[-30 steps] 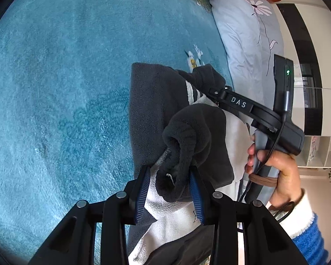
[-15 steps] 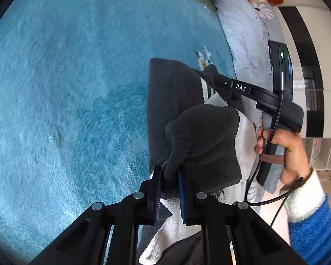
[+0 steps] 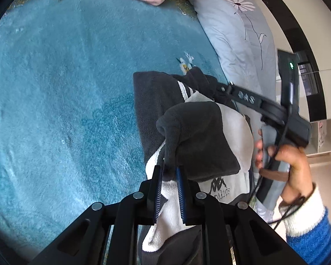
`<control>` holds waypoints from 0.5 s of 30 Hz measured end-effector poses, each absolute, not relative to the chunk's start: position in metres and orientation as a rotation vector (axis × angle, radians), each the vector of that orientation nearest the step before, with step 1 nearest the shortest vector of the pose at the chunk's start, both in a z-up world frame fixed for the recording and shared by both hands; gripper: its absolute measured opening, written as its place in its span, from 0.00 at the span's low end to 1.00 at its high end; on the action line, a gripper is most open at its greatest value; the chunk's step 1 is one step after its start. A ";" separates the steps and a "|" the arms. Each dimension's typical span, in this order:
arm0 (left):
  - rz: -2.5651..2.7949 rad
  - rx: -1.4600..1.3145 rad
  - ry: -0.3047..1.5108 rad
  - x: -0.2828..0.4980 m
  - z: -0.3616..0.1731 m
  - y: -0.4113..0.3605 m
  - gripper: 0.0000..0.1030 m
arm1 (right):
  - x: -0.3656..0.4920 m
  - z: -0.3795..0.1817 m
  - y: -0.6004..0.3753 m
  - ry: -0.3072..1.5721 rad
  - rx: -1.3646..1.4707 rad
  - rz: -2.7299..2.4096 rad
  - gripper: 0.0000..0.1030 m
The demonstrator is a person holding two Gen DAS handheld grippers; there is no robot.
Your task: Fold clothes
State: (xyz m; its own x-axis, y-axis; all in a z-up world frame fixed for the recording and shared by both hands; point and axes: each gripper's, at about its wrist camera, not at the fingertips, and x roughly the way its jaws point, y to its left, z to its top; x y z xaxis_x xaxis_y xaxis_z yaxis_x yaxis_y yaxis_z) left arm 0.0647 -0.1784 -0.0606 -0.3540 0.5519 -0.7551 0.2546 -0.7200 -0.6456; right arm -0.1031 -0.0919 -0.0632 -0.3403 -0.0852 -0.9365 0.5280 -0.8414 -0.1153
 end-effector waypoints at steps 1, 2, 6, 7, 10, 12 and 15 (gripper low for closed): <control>2.190 -1.659 -1.053 0.065 -0.061 -0.175 0.16 | -0.096 -0.060 -0.086 0.555 1.523 -2.236 0.60; 2.194 -1.668 -1.038 0.068 -0.060 -0.174 0.16 | -0.088 -0.057 -0.080 0.537 1.528 -2.248 0.62; 2.200 -1.723 -0.960 0.082 -0.060 -0.166 0.16 | -0.048 -0.049 -0.044 0.490 1.554 -2.297 0.78; 2.197 -1.746 -0.934 0.087 -0.061 -0.164 0.16 | -0.039 -0.049 -0.030 0.470 1.575 -2.307 0.79; 2.175 -1.830 -0.848 0.101 -0.068 -0.155 0.19 | -0.017 -0.049 0.010 0.395 1.637 -2.345 0.80; 2.152 -1.915 -0.803 0.113 -0.077 -0.150 0.23 | -0.005 -0.048 0.039 0.333 1.679 -2.374 0.80; 2.096 -2.046 -0.828 0.120 -0.092 -0.148 0.25 | 0.010 -0.038 0.084 0.259 1.701 -2.453 0.81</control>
State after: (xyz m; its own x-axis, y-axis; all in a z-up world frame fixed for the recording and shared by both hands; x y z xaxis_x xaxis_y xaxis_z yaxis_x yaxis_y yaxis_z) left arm 0.1198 -0.1482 -0.0921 -0.0939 0.4321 -0.8969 0.2972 -0.8477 -0.4394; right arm 0.0096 0.0841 -0.0375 -0.3483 -0.0207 -0.9372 0.2159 -0.9747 -0.0587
